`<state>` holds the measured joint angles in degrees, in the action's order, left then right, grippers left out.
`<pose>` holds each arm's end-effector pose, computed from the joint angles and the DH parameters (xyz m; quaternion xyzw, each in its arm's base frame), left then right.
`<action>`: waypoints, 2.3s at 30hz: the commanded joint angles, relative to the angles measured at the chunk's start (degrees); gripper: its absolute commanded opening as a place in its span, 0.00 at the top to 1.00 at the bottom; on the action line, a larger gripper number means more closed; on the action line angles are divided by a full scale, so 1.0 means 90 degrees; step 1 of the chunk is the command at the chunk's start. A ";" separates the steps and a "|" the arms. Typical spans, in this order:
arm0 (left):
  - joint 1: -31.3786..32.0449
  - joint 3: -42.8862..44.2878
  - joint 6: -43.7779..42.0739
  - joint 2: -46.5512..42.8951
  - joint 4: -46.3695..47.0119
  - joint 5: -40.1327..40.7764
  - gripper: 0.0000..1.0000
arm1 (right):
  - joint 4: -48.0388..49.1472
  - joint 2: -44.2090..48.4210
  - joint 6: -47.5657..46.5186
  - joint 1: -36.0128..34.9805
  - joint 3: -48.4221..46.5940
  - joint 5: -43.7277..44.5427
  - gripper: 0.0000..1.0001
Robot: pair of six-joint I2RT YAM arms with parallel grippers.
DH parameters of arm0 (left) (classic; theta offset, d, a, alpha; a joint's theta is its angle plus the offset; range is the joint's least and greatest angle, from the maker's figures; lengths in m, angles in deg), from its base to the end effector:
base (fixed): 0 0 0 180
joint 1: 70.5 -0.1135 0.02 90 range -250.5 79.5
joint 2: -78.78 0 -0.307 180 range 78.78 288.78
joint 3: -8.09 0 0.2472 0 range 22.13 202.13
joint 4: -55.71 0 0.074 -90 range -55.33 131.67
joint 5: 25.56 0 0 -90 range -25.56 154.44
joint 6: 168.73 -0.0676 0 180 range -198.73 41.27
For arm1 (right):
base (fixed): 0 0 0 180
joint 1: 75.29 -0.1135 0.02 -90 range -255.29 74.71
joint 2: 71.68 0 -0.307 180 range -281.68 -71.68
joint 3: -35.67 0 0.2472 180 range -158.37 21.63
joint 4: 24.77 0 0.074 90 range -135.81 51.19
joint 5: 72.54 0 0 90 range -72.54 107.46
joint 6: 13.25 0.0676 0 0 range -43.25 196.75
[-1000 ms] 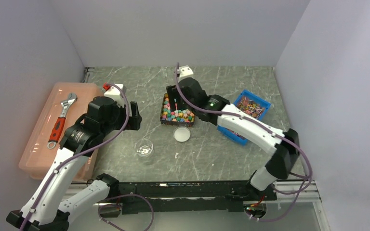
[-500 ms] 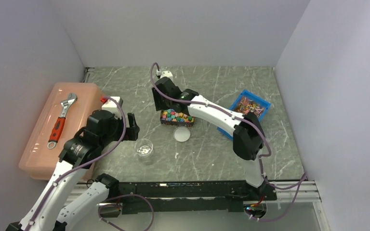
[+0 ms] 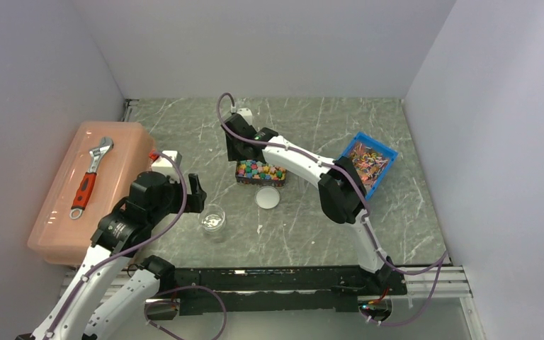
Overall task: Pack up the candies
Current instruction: Move the storage box to the center of the board.
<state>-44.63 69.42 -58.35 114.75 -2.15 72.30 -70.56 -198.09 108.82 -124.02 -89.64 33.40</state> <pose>0.1064 -0.0413 0.3240 0.0090 0.8752 -0.1332 0.4649 0.3730 0.3969 0.2543 -0.0830 0.9187 0.1376 0.3607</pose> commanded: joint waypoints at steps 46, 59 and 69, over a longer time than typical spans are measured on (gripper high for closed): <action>-0.0010 -0.0025 -0.0198 -0.0058 0.0264 0.0427 0.01 | 0.0531 0.0364 -0.0020 -0.0180 0.0973 -0.0662 1.00; -0.0013 -0.0069 -0.0051 -0.0070 0.0230 0.0271 0.01 | 0.0733 0.0958 0.0069 -0.0531 0.1736 -0.0628 1.00; -0.0013 0.0046 0.0001 0.0028 0.0211 0.0118 0.01 | 0.0640 0.2066 -0.0266 -0.0527 0.2009 -0.0245 0.66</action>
<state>-44.63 69.05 -59.33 114.29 -1.86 74.37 -65.75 -187.64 108.30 -128.74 -71.89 29.14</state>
